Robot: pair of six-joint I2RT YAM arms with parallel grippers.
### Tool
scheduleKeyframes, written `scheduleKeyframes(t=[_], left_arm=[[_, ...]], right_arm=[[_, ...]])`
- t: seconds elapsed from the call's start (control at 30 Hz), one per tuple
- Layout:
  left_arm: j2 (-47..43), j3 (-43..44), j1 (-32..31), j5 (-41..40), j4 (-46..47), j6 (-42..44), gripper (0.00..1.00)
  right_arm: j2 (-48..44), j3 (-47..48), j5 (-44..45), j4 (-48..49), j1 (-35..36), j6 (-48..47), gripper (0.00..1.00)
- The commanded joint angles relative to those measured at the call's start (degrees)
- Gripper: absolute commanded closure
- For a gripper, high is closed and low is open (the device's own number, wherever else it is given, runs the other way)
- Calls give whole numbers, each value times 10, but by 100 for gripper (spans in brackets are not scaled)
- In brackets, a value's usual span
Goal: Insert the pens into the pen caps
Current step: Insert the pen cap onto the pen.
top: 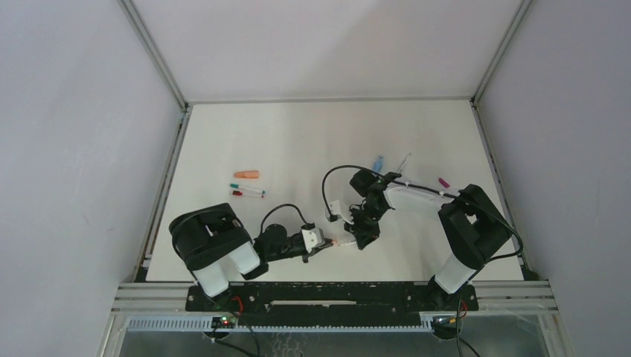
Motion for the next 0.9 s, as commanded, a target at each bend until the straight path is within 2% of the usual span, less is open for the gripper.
scheduleKeyframes(t=[0.0, 0.23, 0.87], left_arm=[[10, -2, -6, 0, 33, -7, 100], [18, 1, -6, 6, 33, -6, 100], [25, 7, -7, 27, 32, -8, 100]], right_arm=[[-1, 25, -20, -15, -11, 22, 100], [-2, 26, -24, -15, -22, 23, 100], [17, 26, -12, 9, 2, 41, 100]])
